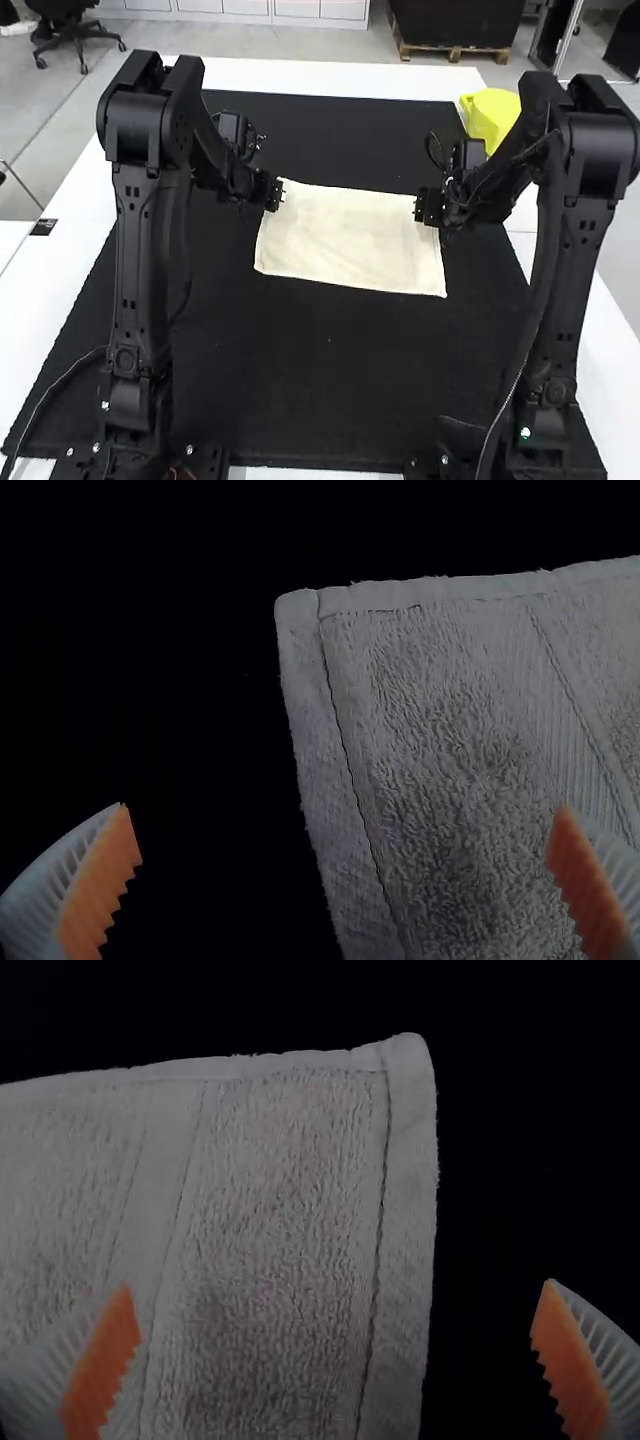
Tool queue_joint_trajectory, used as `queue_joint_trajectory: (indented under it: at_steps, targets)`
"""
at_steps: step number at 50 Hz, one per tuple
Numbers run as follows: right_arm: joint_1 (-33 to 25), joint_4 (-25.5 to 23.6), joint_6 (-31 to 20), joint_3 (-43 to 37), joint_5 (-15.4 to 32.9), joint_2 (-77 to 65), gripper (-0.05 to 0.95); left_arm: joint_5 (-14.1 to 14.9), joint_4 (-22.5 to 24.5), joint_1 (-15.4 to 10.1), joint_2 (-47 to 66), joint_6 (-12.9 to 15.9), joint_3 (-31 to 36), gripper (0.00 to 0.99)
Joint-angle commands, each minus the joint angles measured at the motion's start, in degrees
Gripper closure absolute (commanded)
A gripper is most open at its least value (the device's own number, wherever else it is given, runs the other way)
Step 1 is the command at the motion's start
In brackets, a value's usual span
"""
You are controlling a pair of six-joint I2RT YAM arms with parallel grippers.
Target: Fold the towel.
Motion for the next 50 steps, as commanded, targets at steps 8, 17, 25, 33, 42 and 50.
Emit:
queue_joint_trajectory:
  at_steps: [8, 17, 25, 33, 42, 50]
  targets:
    - [0.2, 0.0, 0.6, 3.1, 1.0, 3.3, -0.01, -1.1, 0.6, -1.9, 1.6, 0.7, 1.6, 0.044]
    - [0.0, -1.6, 1.3, 4.2, 0.8, 4.2, -0.01, -2.0, 0.6, -2.0, 2.0, 0.7, 1.6, 0.041]
    - [0.0, -1.5, 0.8, 4.2, 0.7, 4.3, -0.01, -2.1, 1.0, -1.8, 2.5, 0.8, 1.6, 0.038]
    - [0.1, -1.6, 0.1, 4.8, 0.6, 5.0, 0.02, -2.6, 1.0, -1.9, 3.0, 0.8, 1.6, 0.044]
    - [0.3, -1.6, -1.7, 4.9, 0.6, 6.5, 0.05, -4.1, 0.8, -1.9, 4.7, 2.6, 1.4, 0.097]
    - [0.0, -1.6, -2.4, 4.1, -3.8, 8.2, 0.88, -4.8, 1.5, -2.0, 7.2, 3.3, 1.3, 0.766]
